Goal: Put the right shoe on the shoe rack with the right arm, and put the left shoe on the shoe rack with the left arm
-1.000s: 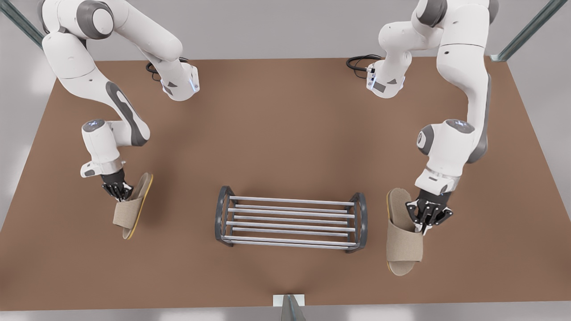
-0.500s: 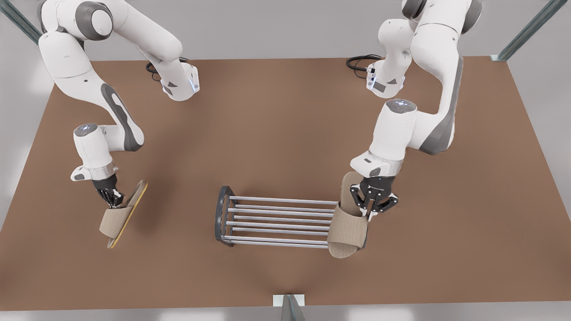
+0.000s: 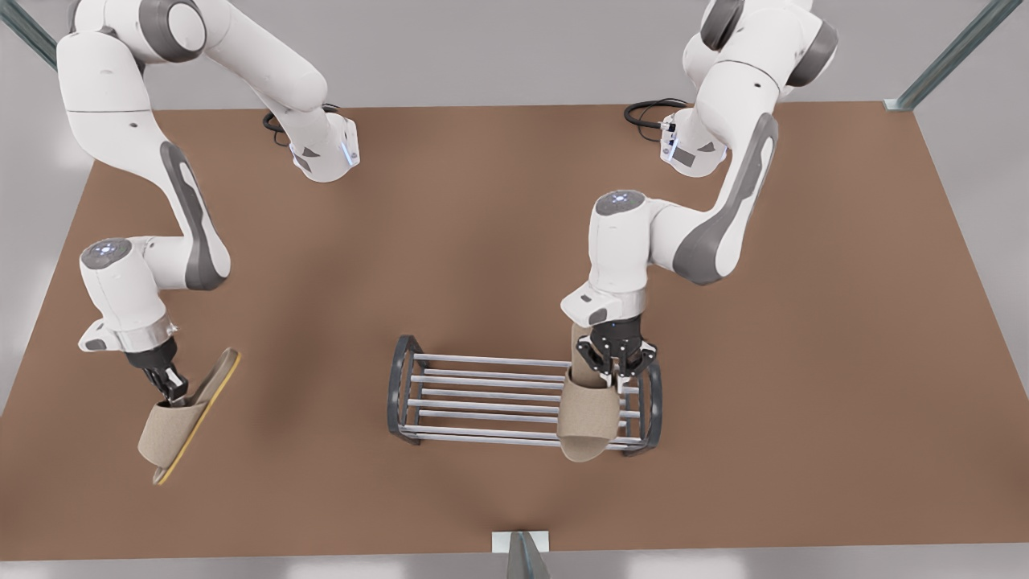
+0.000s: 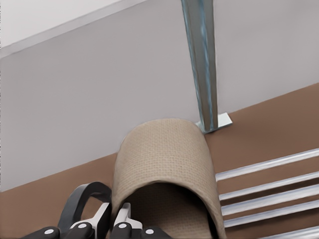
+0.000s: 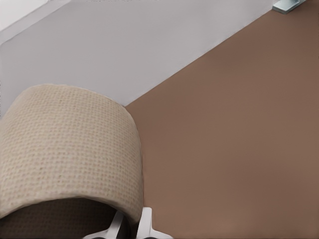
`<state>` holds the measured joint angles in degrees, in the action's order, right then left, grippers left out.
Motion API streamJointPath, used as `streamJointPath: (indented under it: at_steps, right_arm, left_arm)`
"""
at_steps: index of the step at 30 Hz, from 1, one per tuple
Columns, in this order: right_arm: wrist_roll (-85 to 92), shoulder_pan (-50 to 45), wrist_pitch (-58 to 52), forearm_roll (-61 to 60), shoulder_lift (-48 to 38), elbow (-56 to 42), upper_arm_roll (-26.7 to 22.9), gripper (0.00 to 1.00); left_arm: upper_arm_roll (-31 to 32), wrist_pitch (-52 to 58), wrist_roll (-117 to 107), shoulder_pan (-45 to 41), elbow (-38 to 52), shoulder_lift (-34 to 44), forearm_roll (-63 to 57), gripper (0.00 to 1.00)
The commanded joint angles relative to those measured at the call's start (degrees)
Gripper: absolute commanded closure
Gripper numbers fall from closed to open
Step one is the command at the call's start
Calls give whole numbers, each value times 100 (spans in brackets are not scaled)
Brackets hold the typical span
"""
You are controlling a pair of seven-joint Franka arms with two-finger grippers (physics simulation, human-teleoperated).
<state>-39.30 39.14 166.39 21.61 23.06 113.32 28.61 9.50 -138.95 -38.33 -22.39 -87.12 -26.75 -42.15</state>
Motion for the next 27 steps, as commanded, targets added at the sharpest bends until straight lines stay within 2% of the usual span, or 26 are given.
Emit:
streamJointPath:
  at_steps: [1,3,4,6,16,17,18,24,27]
  right_arm:
    - [-597,102,-1363,-7,-21,-258,188,79]
    - [-61,137,-2146,-7,-47,-592,311,79]
    - [308,234,-2154,-7,-100,-583,364,79]
    - [1169,999,-2391,-7,-65,-565,979,79]
    - [3613,885,-3745,10,-162,-899,1507,79]
    - [3850,885,-3789,10,-153,-899,1507,79]
    - [3965,902,-3807,1,-135,-900,1507,79]
    - [4044,569,-4316,10,-109,-952,1507,79]
    - [3938,392,-4765,-60,-91,-1313,1507,79]
  left_arm:
    - [8,105,-2425,-20,-7,-67,-416,71]
    - [8,62,-2442,-20,-51,-85,-469,71]
    - [8,53,-2468,-20,-60,-146,-539,71]
    - [26,44,-2636,-37,-51,-234,-715,71]
    - [26,-220,-3145,-29,-473,-217,-1085,71]
    - [26,-220,-3145,-29,-473,-225,-1085,65]
    - [26,-220,-3145,-37,-473,-225,-1163,0]
    - [34,-141,-3137,-81,-534,-190,-1208,0]
    - [34,-132,-3119,-72,-648,-76,-1260,0]
